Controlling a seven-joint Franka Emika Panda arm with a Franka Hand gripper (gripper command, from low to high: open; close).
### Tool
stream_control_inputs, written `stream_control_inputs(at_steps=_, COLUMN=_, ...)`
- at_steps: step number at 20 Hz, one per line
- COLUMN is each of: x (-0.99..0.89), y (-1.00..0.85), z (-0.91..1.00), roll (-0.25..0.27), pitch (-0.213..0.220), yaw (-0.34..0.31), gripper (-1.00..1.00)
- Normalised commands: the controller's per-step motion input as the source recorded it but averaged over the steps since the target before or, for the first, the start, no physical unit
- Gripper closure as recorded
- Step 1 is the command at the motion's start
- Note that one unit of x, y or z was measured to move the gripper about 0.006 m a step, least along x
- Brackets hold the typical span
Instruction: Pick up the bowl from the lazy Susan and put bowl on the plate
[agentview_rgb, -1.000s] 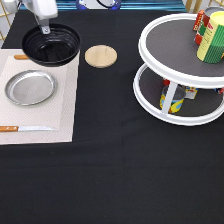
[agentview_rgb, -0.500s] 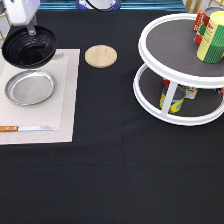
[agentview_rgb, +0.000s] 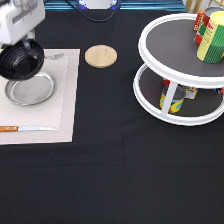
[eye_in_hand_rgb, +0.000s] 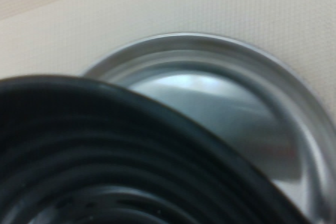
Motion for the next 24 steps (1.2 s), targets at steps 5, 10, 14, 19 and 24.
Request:
stream_control_inputs(at_steps=5, x=0.09, y=0.0, z=-0.43, roll=0.0, pitch=0.261, yaw=-0.067, gripper=1.0)
stream_control_inputs(at_steps=10, x=0.39, y=0.0, z=-0.2, roll=0.0, pitch=0.251, yaw=-0.128, gripper=1.0)
stream_control_inputs(at_steps=14, x=0.44, y=0.0, z=-0.08, roll=0.0, pitch=0.239, yaw=-0.128, gripper=1.0)
stream_control_inputs(at_steps=19, x=0.54, y=0.0, z=0.01, roll=-0.009, pitch=0.253, yaw=-0.087, gripper=1.0)
stream_control_inputs(at_steps=24, x=0.57, y=-0.09, z=0.05, roll=-0.001, pitch=0.271, yaw=-0.07, gripper=1.0)
